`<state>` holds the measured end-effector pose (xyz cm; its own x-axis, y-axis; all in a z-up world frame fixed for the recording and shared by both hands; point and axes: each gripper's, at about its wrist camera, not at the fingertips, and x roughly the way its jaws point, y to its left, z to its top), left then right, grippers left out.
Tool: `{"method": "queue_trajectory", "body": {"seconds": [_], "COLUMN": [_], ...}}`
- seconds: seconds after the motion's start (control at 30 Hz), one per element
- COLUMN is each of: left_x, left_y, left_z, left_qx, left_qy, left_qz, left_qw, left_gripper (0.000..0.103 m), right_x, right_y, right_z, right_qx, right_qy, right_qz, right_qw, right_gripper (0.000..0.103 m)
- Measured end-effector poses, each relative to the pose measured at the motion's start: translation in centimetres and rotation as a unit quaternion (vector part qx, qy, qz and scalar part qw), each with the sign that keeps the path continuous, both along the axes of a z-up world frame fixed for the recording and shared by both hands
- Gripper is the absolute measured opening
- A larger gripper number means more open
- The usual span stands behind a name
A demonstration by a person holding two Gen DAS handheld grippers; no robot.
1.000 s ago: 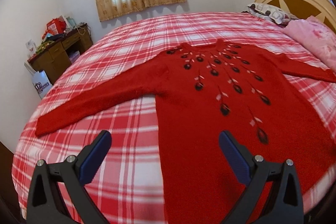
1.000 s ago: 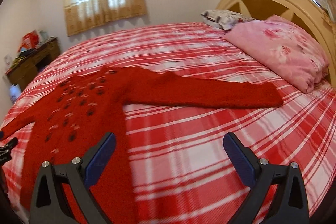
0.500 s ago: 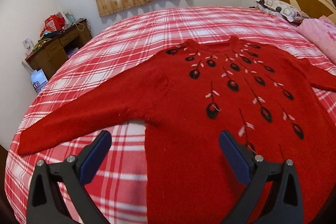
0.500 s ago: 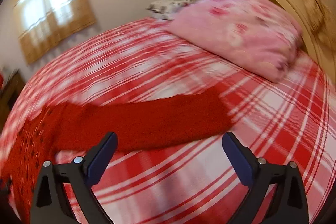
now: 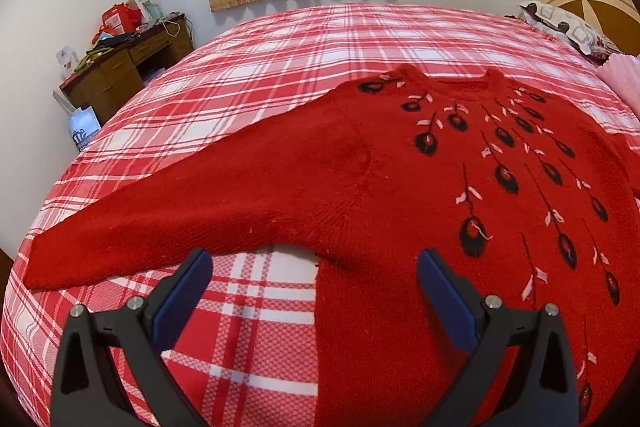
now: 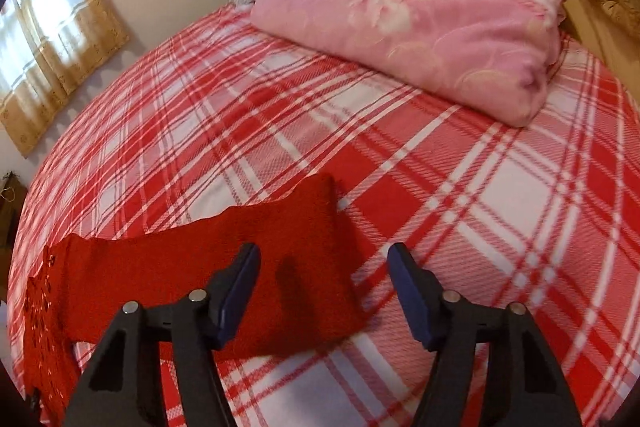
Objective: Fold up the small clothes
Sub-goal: 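Move the right gripper toward the cuff of the sleeve nearest it, then grasp the sleeve cuff with the right gripper and lift it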
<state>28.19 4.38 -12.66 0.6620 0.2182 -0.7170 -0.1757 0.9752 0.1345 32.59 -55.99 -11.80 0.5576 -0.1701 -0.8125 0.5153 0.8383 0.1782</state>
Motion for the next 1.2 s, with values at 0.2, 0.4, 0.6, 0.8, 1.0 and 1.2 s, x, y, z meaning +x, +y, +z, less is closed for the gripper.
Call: {"method": "queue_trajectory", "body": {"seconds": [0.2,0.4,0.6,0.8,1.0,1.2], "left_x": [0.5,0.3,-0.2,-0.9,-1.8,-2.5], "left_y": [0.2,0.6,1.5,2.5,3.4,4.3], "left_z": [-0.5,-0.4,0.2,0.5,0.5,0.1], "left_qx": [0.001,-0.009,-0.019,-0.034,-0.046,-0.059], "left_qy": [0.005,0.003,-0.009,-0.018,-0.027,-0.034], "left_qz": [0.002,0.002,0.007,0.006,-0.002,0.002], "left_qw": [1.0000,1.0000,0.9998,0.9992,0.9986,0.9977], "left_gripper": [0.103,0.103,0.103,0.103,0.103,0.103], "right_x": [1.5,1.1,1.0,2.0,3.0,3.7], "right_y": [1.9,3.1,6.9,12.1,17.8,23.2], "right_z": [-0.5,2.3,8.9,13.6,16.5,18.7], "right_qx": [-0.032,-0.036,-0.071,-0.099,-0.117,-0.128], "right_qy": [0.031,-0.001,-0.062,-0.096,-0.118,-0.141], "right_qz": [0.040,0.046,0.078,0.122,0.167,0.211], "right_qw": [0.998,0.998,0.993,0.983,0.972,0.959], "right_gripper": [0.011,0.008,0.008,0.008,0.008,0.008]}}
